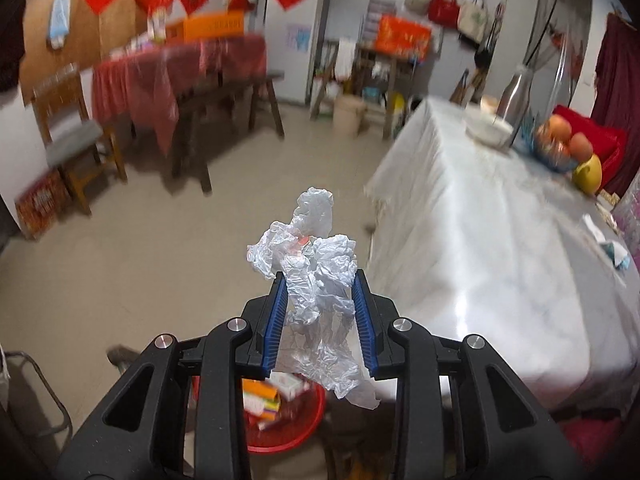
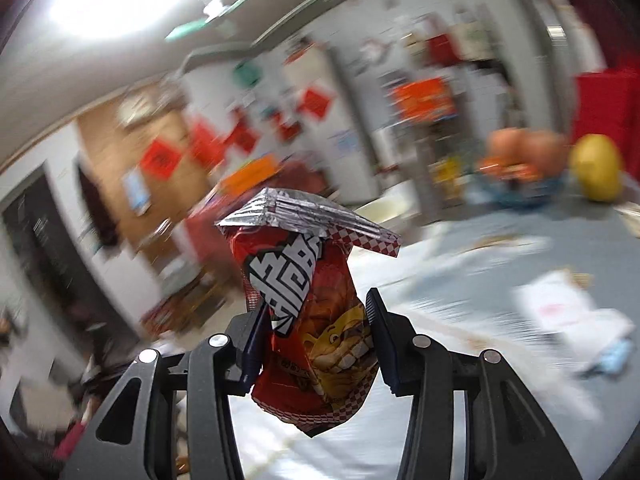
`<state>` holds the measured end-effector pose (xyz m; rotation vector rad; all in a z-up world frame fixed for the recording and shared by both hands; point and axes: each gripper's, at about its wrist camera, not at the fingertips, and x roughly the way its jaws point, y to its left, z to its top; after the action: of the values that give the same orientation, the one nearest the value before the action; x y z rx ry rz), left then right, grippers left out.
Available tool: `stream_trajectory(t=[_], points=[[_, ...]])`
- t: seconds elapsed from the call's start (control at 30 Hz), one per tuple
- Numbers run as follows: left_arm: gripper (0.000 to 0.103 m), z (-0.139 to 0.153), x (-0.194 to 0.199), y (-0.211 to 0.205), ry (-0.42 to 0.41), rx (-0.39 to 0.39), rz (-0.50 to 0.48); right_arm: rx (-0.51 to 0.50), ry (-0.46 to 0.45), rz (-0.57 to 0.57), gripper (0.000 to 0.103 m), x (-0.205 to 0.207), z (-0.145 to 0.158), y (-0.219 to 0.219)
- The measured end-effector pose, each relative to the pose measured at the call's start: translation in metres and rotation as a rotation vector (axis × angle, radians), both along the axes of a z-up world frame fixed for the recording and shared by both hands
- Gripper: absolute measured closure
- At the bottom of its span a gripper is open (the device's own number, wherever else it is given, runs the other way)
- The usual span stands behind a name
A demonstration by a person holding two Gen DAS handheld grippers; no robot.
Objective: Collect trash
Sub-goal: 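Carry the plastic bag and red snack bag to the red wastebasket with both grippers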
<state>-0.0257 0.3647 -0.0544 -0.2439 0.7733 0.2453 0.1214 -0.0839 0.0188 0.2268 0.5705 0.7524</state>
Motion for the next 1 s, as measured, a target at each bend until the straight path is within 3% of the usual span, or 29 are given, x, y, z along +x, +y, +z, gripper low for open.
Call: stream_trajectory(t=[0.1, 0.27, 0.4, 0.47, 0.63, 0.87, 1.0], points=[[0.069, -0.029, -0.01, 0.013, 0.063, 0.047, 0.016, -0.067, 0.044, 0.149, 0.057, -0.012, -0.009, 0.069], [0.067, -0.085, -0.024, 0.04, 0.168, -0.054, 0.031, -0.139, 0.129, 0.329, 0.057, -0.031, -0.03, 0.162], [0.026, -0.136, -0.029, 0.06, 0.251, -0.141, 0.058, -0.203, 0.18, 0.424, 0.057, -0.047, -0.044, 0.223], [0.025, -0.15, -0.032, 0.069, 0.271, -0.156, 0.078, -0.23, 0.193, 0.454, 0.057, -0.051, -0.049, 0.245], [0.017, -0.157, -0.04, 0.088, 0.276, -0.204, 0.101, -0.294, 0.231, 0.548, 0.057, -0.068, -0.063, 0.303], [0.01, -0.136, -0.057, 0.119, 0.267, -0.036, 0.229, -0.412, 0.247, 0.687, 0.057, -0.104, -0.093, 0.368], [0.009, -0.12, -0.072, 0.146, 0.236, -0.006, 0.316, -0.499, 0.243, 0.755, 0.057, -0.127, -0.115, 0.409]])
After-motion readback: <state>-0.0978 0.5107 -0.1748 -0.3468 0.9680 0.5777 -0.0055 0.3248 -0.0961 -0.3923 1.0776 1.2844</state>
